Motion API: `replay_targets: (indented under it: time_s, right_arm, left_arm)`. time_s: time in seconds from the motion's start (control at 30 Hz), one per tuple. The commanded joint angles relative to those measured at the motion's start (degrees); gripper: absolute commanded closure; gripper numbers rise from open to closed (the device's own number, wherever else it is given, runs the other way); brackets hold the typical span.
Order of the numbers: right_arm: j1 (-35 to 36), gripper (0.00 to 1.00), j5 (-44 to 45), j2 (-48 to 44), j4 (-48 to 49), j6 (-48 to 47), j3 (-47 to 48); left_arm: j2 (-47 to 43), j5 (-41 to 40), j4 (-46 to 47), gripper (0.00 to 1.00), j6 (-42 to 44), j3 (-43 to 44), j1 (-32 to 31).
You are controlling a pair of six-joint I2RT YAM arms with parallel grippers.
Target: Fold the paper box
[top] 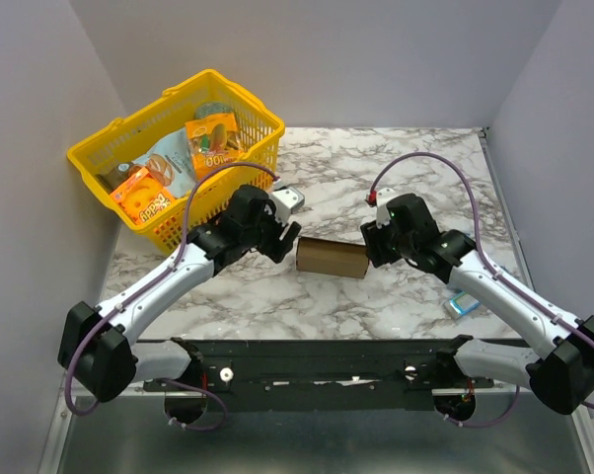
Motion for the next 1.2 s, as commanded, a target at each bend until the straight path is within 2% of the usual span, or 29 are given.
replay_targets:
  time_s: [0.0, 0.27, 0.5, 0.63, 0.83, 0.97, 1.17]
  right_arm:
    - [-0.42, 0.39, 3.35, -0.17, 2.45, -0.88, -0.79]
    - [-0.42, 0.47, 3.44, 1.15, 1.4, -1.32, -0.7]
    - [-0.42, 0.51, 3.79, 3.0, 0.43, -1.32, -0.08]
    - [-0.42, 0.52, 3.61, 3.26, 0.26, -1.41, -0.08]
    - [-0.42, 0.55, 3.79, 4.05, -0.36, -1.32, 0.0]
    - [-0.34, 0.57, 4.14, 4.67, -1.23, -1.32, 0.18]
    - [-0.34, 0.57, 5.72, 4.84, -2.38, -1.32, 0.44]
  left_arm:
    - [5.22, 1.17, -1.56, 0.24, 4.68, 0.74, 0.3]
    - [9.28, 1.78, 1.78, 0.34, 3.89, 1.97, 0.39]
    - [10.77, 4.42, 4.06, 0.38, 3.28, 2.94, 0.39]
    - [12.26, 3.72, 4.33, 0.47, 2.22, 3.82, 0.39]
    - [12.27, 4.86, 5.56, 0.56, 1.7, 3.65, 0.39]
    - [13.06, 5.91, 5.73, 0.6, 1.08, 4.0, 0.39]
    - [13.41, 6.7, 6.26, 0.6, 0.82, 4.35, 0.39]
